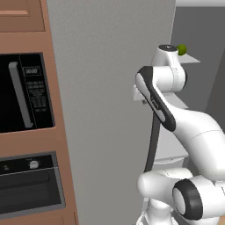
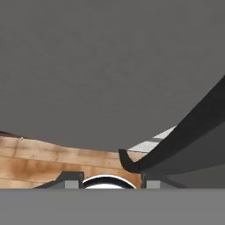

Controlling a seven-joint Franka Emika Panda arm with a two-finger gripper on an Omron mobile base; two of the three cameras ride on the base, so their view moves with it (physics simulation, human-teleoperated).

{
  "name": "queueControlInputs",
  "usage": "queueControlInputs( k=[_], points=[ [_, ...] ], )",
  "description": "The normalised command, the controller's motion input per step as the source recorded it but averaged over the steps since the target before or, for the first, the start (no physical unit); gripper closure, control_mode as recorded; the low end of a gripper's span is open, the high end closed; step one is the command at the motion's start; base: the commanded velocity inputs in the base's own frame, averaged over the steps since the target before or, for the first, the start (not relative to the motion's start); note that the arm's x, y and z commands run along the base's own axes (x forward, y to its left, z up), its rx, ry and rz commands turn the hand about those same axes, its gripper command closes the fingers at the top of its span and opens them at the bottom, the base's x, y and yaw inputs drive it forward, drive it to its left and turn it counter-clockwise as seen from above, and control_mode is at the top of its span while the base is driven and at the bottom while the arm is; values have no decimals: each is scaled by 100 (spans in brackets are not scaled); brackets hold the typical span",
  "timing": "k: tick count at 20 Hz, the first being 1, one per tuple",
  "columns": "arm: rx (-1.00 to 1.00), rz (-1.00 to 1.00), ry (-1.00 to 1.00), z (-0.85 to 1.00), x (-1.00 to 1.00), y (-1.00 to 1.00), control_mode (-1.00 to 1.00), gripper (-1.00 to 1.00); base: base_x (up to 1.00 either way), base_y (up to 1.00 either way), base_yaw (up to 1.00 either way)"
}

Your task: Take the avocado and lime out of the freezer and place them in the tupperware container on the counter. Then put the tupperware containing the vegetables back in the freezer.

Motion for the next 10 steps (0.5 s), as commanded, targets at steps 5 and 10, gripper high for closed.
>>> queueControlInputs(
  k=[5,10],
  points=[
    [0,0,-5,0,-19,0,-100,-100,0,0,0],
    [0,0,-19,3,-38,6,-100,-100,0,0,0]
  ],
)
